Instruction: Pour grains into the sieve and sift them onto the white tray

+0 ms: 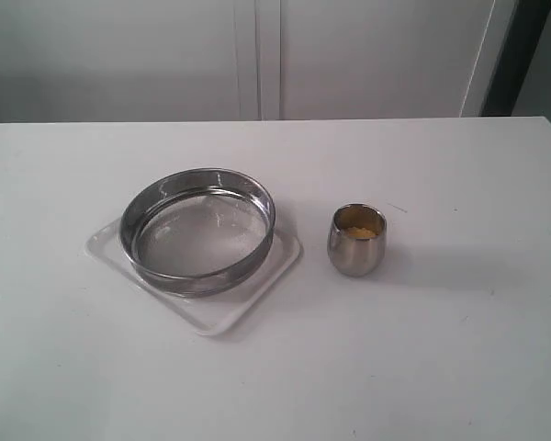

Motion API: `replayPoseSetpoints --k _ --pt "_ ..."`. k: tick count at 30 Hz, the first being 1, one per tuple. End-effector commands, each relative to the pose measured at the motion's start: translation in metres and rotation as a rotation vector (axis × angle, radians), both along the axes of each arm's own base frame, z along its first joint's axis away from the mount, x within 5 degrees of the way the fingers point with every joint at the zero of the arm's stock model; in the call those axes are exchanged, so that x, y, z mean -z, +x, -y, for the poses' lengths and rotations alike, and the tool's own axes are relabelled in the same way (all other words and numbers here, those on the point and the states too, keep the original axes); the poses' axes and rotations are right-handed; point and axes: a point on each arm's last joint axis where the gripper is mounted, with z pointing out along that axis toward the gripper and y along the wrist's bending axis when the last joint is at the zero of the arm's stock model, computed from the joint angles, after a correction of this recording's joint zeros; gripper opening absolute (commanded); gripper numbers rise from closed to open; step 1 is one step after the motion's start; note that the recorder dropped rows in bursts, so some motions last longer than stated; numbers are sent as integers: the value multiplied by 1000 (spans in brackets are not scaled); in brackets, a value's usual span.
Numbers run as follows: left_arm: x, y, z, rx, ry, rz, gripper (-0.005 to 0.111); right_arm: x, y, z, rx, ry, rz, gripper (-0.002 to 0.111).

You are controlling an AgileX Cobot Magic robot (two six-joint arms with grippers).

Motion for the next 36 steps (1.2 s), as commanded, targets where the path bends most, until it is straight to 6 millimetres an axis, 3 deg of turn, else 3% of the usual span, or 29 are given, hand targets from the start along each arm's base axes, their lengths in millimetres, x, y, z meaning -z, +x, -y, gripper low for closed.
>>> replayPoseSetpoints --k 1,17,25,36 --pt "1 0 0 2 -9 1 0 1 0 0 -4 -8 14 0" --pt "1 0 0 2 -9 1 0 0 0 0 -3 -16 18 0" --pt "1 0 0 2 -9 1 0 -37 2 -3 -34 14 434 0" --pt "1 0 0 2 -9 1 0 -41 1 -3 -36 21 473 0"
